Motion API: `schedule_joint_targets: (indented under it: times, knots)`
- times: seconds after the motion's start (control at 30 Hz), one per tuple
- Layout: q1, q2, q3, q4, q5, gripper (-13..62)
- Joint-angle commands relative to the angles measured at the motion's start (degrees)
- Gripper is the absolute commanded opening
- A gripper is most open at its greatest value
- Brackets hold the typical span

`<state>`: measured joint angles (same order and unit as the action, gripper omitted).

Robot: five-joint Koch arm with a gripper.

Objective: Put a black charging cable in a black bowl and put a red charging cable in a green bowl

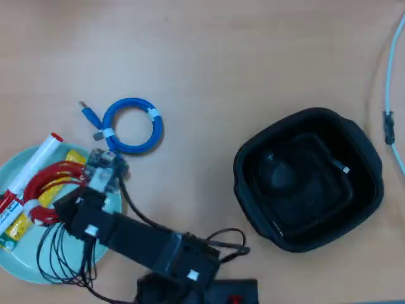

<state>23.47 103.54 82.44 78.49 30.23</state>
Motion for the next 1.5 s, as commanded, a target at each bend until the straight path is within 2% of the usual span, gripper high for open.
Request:
schedule_joint_targets:
  times: [0.0, 0.17, 0.4, 0.5, 0.83, 1.2, 1.33, 1.47]
  knots:
    - [-3.5, -1.8, -3.2, -11.3, 0.9, -2.2]
    - [-5.3, -9.3, -3.2, -13.8, 0.8, 9.8]
    - [-5.7, -10.7, 0.1, -13.5, 1.1, 30.7]
    - [-5.5, -10.8, 2.0, -13.5, 1.1, 35.4]
    - [-5.7, -8.9, 4.4, -9.9, 1.2, 35.9]
    - [0.1, 13.4, 4.0, 8.6, 0.7, 35.9]
    - [9.1, 18.7, 9.4, 10.4, 0.4, 35.2]
    - [25.5, 19.1, 14.1, 8.0, -6.9, 35.8]
